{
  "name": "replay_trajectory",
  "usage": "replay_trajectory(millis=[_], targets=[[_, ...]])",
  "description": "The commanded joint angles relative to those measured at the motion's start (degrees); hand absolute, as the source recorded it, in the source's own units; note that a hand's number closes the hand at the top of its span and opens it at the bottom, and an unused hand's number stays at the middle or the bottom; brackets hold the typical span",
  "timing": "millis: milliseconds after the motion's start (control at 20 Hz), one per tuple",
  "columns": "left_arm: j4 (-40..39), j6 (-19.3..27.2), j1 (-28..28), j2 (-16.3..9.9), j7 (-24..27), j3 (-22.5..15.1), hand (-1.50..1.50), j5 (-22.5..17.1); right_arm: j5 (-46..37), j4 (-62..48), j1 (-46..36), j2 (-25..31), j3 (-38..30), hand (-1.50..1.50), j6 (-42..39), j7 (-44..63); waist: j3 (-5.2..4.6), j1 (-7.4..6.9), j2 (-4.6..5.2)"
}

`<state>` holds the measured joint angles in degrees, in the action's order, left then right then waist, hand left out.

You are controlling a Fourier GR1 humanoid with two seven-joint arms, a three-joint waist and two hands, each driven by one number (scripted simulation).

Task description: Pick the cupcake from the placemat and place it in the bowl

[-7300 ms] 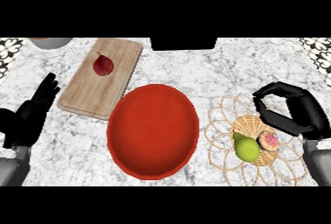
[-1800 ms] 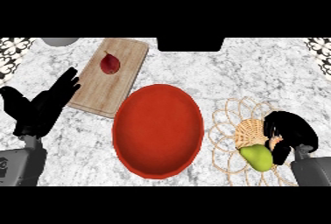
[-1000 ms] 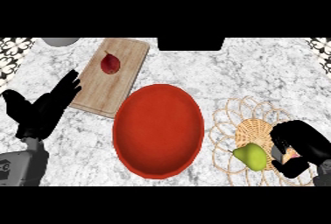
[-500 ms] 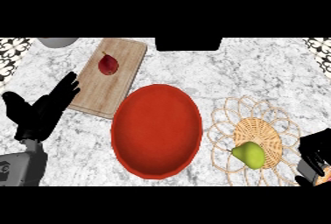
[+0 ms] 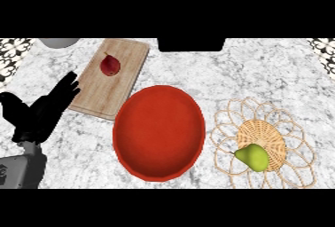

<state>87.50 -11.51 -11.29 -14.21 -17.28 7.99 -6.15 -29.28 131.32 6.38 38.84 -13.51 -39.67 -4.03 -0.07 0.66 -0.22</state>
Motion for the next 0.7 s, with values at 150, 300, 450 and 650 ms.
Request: replay_trajectory(millis=[150,300,450,650], targets=[[-2.22,0.16,-1.79,0.00,0.62,0.62,0.00,0.33,17.60,9.62,-8.84,-5.90,-1.24,1.50,-10.44,18.77,-0.12,-0.38,0.09],[1.39,0.87,0.31,1.74,-0.24,-1.94,0.00,1.70,20.52,8.18,-14.14,-9.77,5.13,1.50,-8.35,28.81,-0.11,-1.20,0.11],[-0.02,2.18,-3.54,1.72,-2.06,-1.35,0.00,1.77,27.12,9.45,-19.97,-10.11,9.32,1.50,-7.29,40.38,-0.16,-0.95,0.14],[-0.56,-1.24,0.21,0.30,0.25,0.09,0.00,-0.22,22.79,10.37,-27.79,-14.82,20.61,1.50,-0.30,51.90,-0.11,-1.41,0.15]])
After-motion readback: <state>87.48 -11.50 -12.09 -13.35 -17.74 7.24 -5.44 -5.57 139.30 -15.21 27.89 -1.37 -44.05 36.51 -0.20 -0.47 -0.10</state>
